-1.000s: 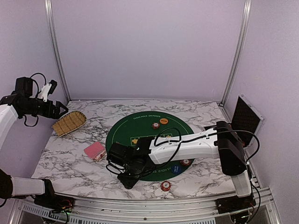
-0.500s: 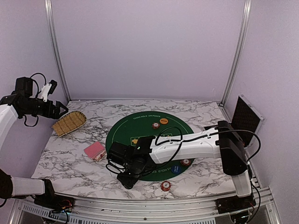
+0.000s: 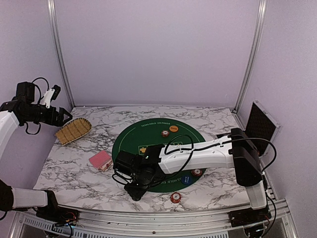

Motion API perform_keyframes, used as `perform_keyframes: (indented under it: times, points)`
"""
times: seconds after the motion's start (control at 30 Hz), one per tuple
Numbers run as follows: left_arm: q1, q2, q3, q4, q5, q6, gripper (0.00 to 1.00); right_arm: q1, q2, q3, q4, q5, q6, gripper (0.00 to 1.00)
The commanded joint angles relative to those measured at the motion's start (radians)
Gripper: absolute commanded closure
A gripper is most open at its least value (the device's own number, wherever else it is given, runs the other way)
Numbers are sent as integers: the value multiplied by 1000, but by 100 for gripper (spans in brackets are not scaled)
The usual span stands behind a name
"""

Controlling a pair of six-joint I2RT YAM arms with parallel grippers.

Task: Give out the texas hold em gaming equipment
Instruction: Pick up the pile of poker chips from the pile of poker chips.

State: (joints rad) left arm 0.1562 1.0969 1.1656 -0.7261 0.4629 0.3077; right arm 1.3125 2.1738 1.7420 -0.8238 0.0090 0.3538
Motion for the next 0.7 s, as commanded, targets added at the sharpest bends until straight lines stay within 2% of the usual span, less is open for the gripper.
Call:
perform_keyframes:
  times: [0.0,0.23,0.4,0.67]
  points:
    - [4,-12,25,-20,3,12,1,-4,-54,25,2,10,-1,66]
    - [5,-16,26,-21,-3,13,1,-4,-61,29,-6,30,-1,72]
    - [5,-20,26,-20,-5,14,1,-14,-79,59,-29,70,3,74]
    - [5,-15,27,-21,-3,9,1,-93,-129,76,-88,126,3,78]
